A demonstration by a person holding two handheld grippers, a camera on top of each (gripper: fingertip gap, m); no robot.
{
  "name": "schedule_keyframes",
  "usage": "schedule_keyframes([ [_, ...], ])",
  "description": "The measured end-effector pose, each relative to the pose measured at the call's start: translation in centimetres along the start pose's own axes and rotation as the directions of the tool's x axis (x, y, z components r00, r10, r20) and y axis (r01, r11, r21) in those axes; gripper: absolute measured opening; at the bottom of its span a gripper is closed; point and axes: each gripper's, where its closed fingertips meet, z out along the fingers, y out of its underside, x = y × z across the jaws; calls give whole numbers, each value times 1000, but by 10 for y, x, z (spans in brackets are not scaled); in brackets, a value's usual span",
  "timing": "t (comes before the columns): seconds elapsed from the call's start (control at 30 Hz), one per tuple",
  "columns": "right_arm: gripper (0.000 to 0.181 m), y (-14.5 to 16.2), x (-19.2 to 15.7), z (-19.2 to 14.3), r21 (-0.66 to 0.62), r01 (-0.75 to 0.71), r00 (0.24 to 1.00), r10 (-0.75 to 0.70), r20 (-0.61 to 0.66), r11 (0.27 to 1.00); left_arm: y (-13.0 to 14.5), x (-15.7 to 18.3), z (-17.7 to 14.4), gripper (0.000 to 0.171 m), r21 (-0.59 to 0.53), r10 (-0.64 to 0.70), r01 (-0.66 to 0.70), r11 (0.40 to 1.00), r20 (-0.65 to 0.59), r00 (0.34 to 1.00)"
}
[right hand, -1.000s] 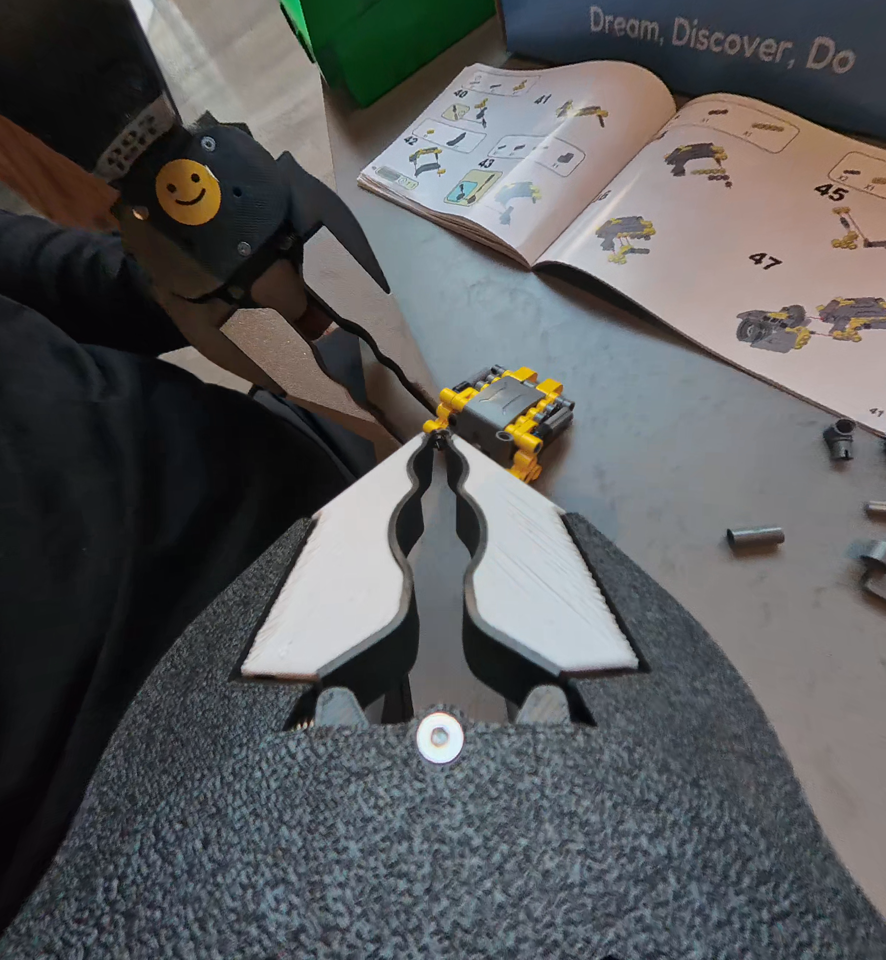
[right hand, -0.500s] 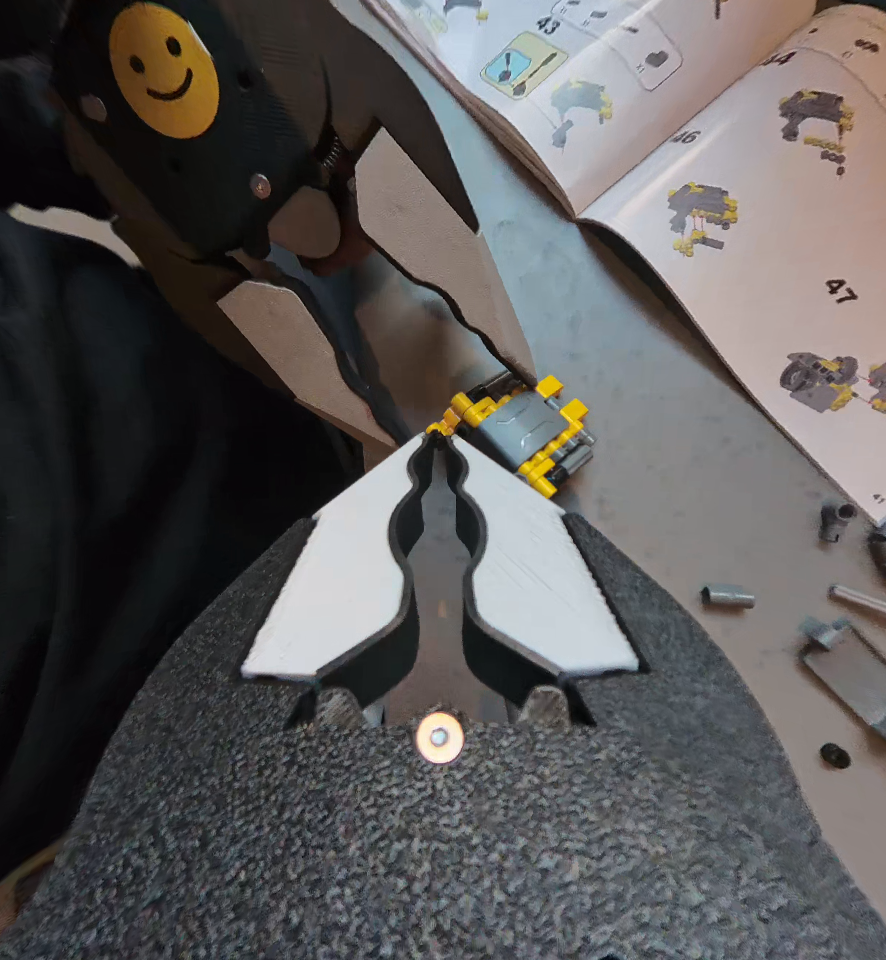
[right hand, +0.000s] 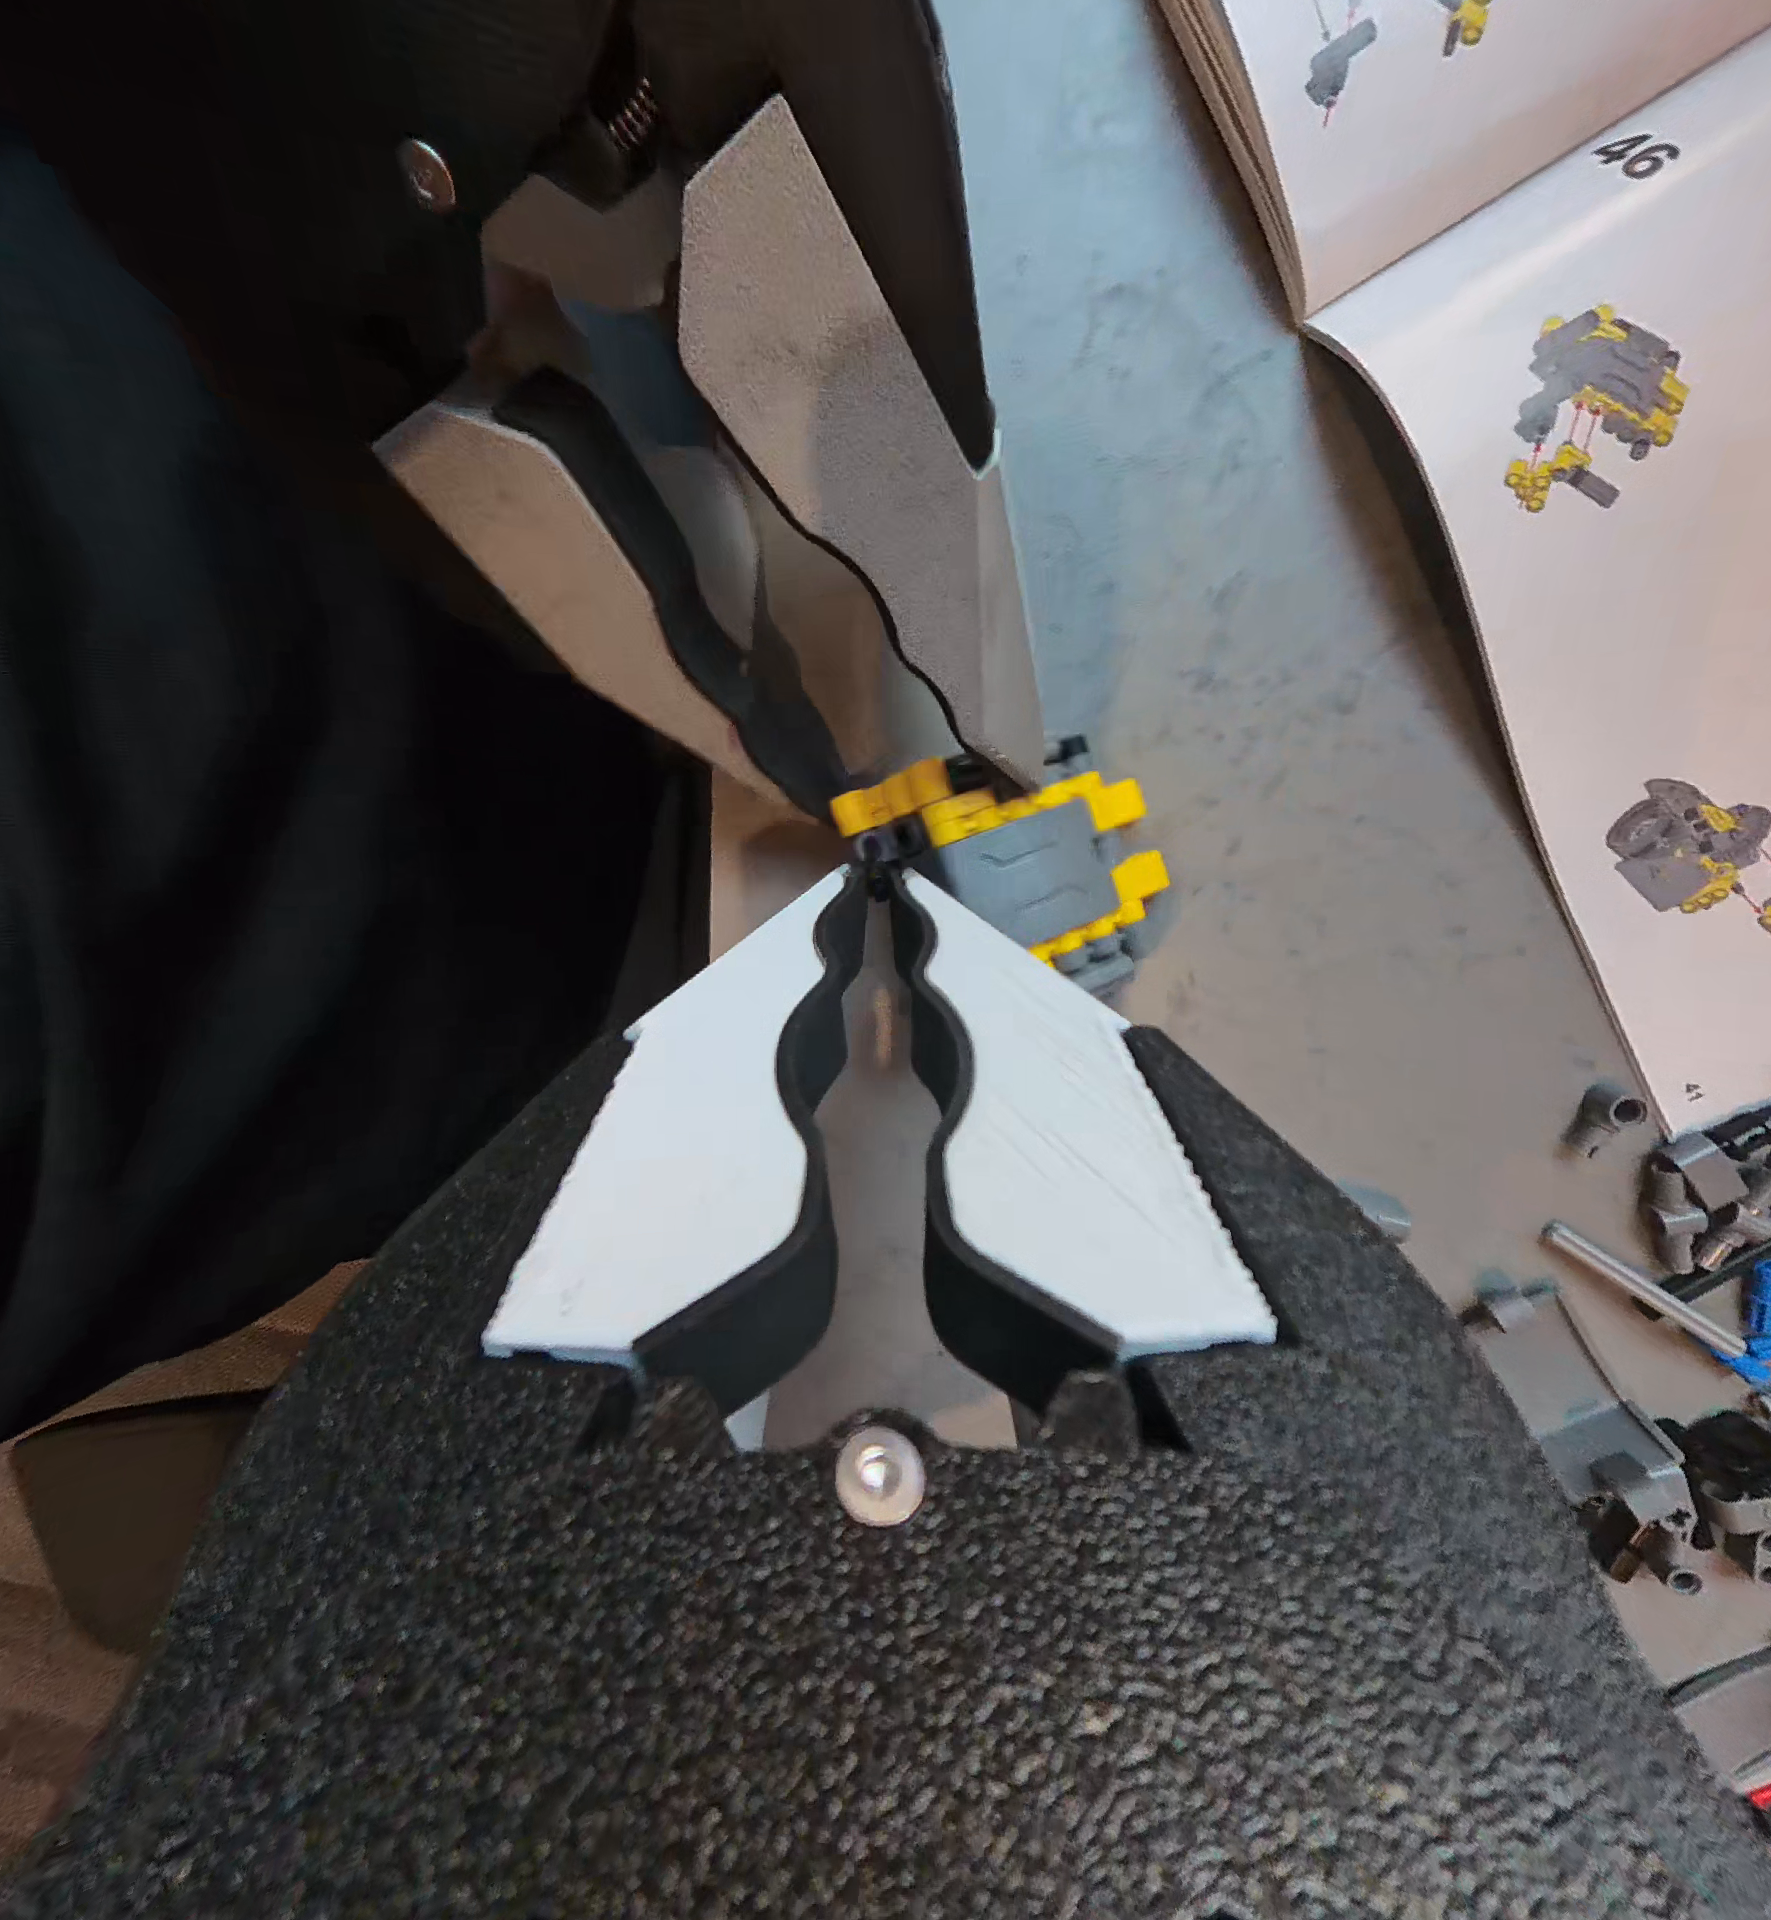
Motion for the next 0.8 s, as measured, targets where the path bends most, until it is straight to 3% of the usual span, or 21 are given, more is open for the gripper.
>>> schedule_keyframes([
  [0.03, 3, -1, 0, 1, 5, 2, 1000, -2, -2, 1000, 1, -3, -1, 33, -2, 80, -80, 997, 28, 996],
  [0.1, 3, -4, -3, 3, 31, -5, 1000, 5, 4, 1000, 2, -7, -1, 29, 19, 202, -203, 979, 61, 978],
  [0.2, 3, -4, -2, 7, 49, -9, 1000, 10, -12, 999, 5, -10, -3, 30, 27, 192, -193, 981, 50, 980],
  [0.37, 3, -8, 0, -3, 87, -23, 1000, 24, -10, 996, 10, -9, -16, 36, 12, -69, 69, 998, 41, 997],
  [0.53, 3, -15, 7, -3, 70, -49, 998, 47, 31, 996, 13, 7, -16, 29, 25, -408, 408, 912, -10, 913],
  [0.67, 3, -16, 8, 2, 22, -51, 997, 49, 57, 998, 4, 8, -13, 32, 87, -540, 539, 838, -12, 842],
  [0.8, 2, -11, 8, 7, -37, -18, 998, 20, 59, 999, 0, 1, -9, 30, 136, -555, 544, 828, 58, 830],
])
